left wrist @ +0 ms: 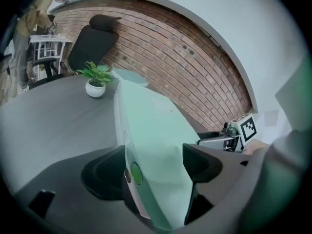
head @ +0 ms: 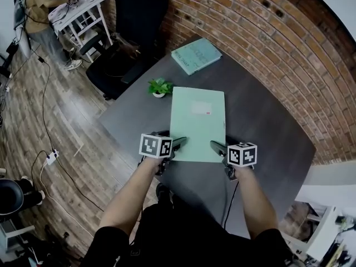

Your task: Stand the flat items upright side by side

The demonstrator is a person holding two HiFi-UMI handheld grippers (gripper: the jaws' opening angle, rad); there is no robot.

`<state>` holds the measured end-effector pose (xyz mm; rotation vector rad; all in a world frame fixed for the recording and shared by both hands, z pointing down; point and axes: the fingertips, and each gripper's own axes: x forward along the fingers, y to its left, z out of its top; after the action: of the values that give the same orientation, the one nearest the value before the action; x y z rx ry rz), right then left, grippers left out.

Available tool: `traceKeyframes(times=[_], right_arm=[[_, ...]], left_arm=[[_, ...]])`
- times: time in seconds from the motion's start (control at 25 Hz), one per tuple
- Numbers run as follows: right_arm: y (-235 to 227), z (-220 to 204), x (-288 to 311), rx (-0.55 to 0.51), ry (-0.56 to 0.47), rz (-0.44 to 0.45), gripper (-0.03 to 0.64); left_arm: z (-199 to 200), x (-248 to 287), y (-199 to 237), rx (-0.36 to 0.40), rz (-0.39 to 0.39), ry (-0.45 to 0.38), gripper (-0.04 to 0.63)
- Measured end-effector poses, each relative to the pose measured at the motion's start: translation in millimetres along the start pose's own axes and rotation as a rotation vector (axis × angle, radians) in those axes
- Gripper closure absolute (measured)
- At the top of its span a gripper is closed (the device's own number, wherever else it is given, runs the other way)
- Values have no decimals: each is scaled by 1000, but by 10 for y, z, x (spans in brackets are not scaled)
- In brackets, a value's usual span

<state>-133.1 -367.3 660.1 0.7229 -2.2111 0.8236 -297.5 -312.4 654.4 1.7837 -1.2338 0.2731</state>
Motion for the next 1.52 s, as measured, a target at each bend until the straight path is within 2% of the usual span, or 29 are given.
traceKeyframes(times=[0.12, 0.24, 0.52, 0.68, 0.8, 0.88, 0.96, 1.16, 1.4, 1.52], right_arm=[[-12, -3, 10, -11, -8, -20, 272], [-13, 11, 10, -3, -21, -34, 276], [-58, 44, 2, 6, -36, -56, 287], [-48, 67, -33, 18, -42, -29, 276], [-63, 92, -33, 73, -26, 44, 197], [-63, 98, 2, 115, 1, 94, 164], [-63, 73, 52, 137, 41, 118, 143], [-153, -4, 266, 226, 98, 162, 115], [-111, -18, 440, 256, 170, 282, 100], [-98, -33, 459, 257, 200, 300, 98]], left_arm=[[-17, -2, 67, 39, 13, 13, 275], [-17, 5, 57, 67, 5, 27, 296], [11, 52, 44, 90, 7, 38, 298], [25, 22, 43, 90, 13, 40, 296], [64, -8, 67, 148, 36, 51, 270], [73, 11, 95, 165, 34, 74, 221], [56, 59, 118, 143, 14, 104, 178], [-28, 198, 176, 63, -63, 166, 128], [-88, 320, 180, 23, -169, 248, 110], [-114, 363, 164, 11, -212, 284, 104]])
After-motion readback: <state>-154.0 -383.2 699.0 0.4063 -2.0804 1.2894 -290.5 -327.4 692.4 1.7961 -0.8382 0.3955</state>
